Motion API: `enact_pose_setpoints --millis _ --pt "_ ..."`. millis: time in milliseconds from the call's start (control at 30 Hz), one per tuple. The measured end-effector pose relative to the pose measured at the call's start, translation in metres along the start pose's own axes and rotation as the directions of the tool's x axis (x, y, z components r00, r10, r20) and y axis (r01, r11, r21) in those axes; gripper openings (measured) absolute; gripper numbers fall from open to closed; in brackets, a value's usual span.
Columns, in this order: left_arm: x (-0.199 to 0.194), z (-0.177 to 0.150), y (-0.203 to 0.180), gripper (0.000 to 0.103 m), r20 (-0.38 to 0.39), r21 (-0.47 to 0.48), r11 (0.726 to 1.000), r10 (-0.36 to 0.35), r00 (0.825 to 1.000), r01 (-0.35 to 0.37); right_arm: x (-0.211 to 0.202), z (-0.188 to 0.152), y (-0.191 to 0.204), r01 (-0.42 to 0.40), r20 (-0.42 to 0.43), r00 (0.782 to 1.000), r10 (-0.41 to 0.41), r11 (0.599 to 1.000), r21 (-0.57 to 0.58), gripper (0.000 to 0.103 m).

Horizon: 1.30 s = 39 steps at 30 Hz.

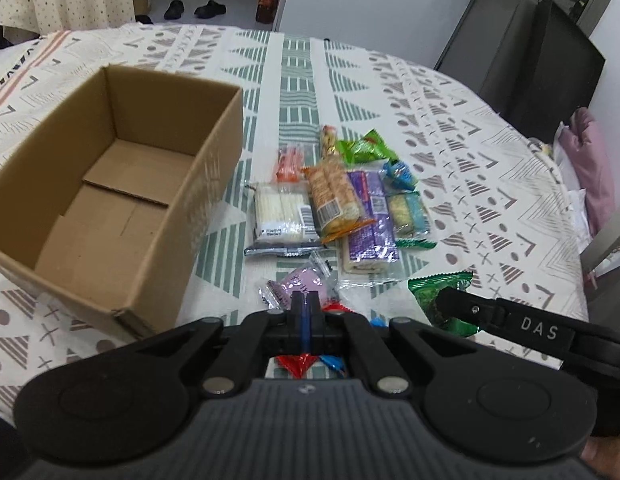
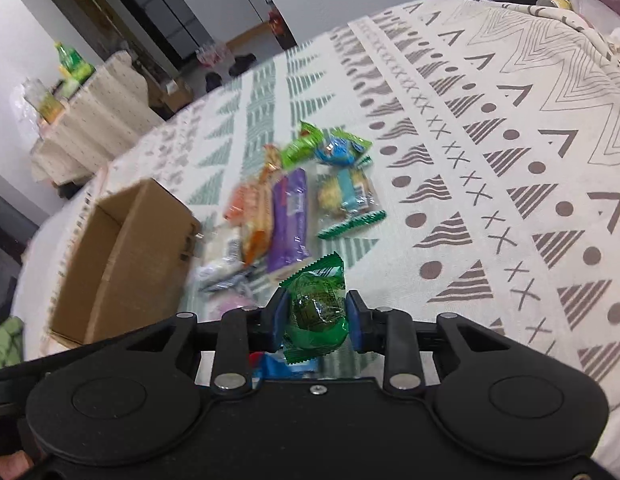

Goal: Organize snacks
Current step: 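Lift the green packet with the right gripper while the left gripper grasps the purple candy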

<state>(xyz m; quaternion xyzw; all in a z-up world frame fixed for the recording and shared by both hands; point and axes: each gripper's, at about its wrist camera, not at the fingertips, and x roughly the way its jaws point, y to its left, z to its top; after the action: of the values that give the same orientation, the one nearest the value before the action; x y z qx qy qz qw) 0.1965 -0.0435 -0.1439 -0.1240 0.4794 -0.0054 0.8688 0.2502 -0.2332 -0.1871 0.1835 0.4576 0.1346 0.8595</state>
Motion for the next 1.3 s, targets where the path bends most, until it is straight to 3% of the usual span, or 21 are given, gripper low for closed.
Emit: enact_pose_setpoints --millis 333,733,967,1033,1100,1167,1300 --pt "-0.045 0.000 0.006 0.000 0.070 -0.006 0.999 -0.031 0.997 0.031 -0.054 0.000 0.024 -0.066 0.117 0.991 0.067 0.998 -0.017 0.030" --pt "-0.081 0.009 0.027 0.000 0.143 -0.032 0.997 -0.067 0.987 0.073 -0.065 -0.003 0.065 -0.104 0.151 0.982 0.112 0.993 -0.054 0.030" --pt "-0.055 0.011 0.027 0.004 0.074 -0.037 0.996 -0.079 0.994 0.082 -0.063 -0.004 0.055 -0.062 0.162 0.984 0.068 0.997 -0.039 0.030" --pt "-0.042 0.011 0.024 0.012 0.035 -0.039 0.995 -0.089 0.995 0.091 -0.059 -0.005 0.049 -0.044 0.162 0.986 0.048 0.999 -0.029 0.030" --pt "-0.029 0.011 0.022 0.042 0.005 -0.051 0.995 -0.090 0.996 0.090 -0.056 -0.007 0.044 -0.043 0.165 0.985 0.046 0.999 -0.021 0.030" --pt "-0.019 0.008 0.018 0.057 0.010 -0.050 0.997 -0.062 0.998 0.062 -0.051 -0.008 0.038 -0.037 0.165 0.986 0.038 0.999 -0.007 0.030" --pt "0.004 0.006 0.011 0.060 -0.021 -0.029 0.998 -0.055 0.998 0.054 -0.041 -0.009 0.022 -0.026 0.165 0.986 0.021 0.999 0.028 0.030"
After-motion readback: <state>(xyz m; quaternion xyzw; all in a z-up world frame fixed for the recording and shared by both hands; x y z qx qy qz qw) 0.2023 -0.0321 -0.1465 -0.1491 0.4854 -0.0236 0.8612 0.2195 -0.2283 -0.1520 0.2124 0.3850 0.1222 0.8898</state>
